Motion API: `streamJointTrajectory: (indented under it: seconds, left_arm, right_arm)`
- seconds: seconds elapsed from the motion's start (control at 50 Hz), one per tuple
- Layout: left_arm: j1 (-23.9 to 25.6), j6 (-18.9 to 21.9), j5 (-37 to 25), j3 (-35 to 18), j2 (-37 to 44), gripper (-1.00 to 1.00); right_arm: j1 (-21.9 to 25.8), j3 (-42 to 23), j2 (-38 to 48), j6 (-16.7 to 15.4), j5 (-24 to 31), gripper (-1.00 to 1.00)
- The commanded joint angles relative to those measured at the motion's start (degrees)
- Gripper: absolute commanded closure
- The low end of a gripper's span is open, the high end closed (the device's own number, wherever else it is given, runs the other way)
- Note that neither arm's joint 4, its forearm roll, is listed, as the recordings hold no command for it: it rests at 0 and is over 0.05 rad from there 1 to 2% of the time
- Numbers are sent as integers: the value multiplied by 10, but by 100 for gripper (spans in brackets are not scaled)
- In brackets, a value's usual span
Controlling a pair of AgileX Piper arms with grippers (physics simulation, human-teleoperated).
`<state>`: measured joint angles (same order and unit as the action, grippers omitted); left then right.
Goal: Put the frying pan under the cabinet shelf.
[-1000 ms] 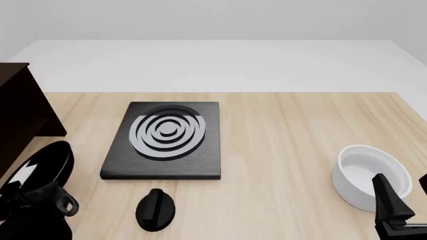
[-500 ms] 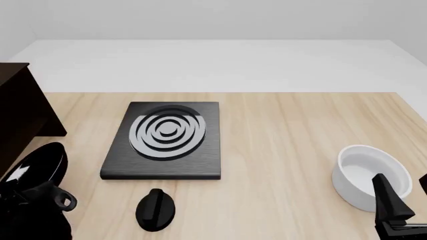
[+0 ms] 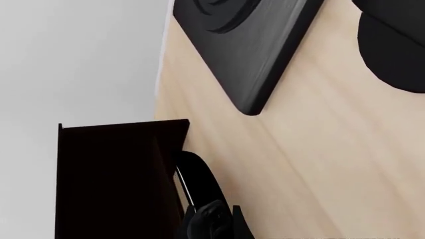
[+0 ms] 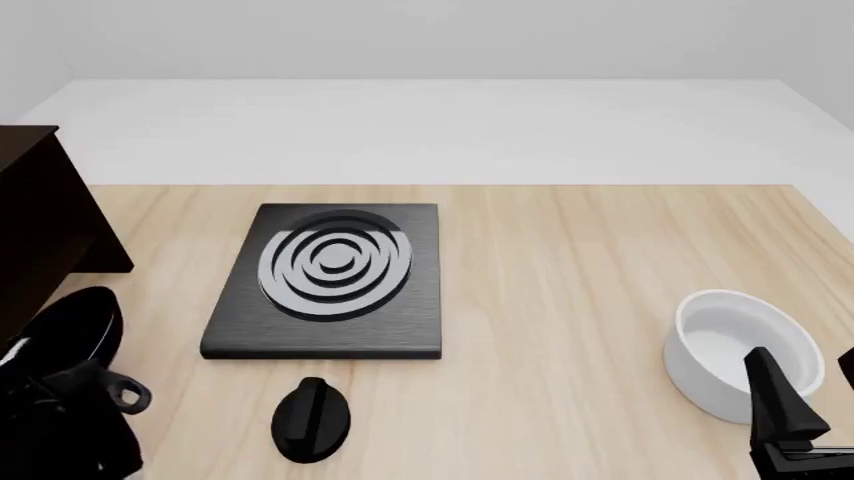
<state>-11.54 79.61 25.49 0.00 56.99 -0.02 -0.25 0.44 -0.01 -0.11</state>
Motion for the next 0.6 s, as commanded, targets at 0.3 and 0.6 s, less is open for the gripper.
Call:
streamJointTrajectory:
  seconds: [0.3, 0.6]
  left_arm:
    - [-52, 22, 16, 0, 1, 100]
    - [-70, 31, 75, 0, 64, 100]
  right_arm:
    - [0, 0, 0, 0, 0, -100]
    - [0, 0, 0, 0, 0, -100]
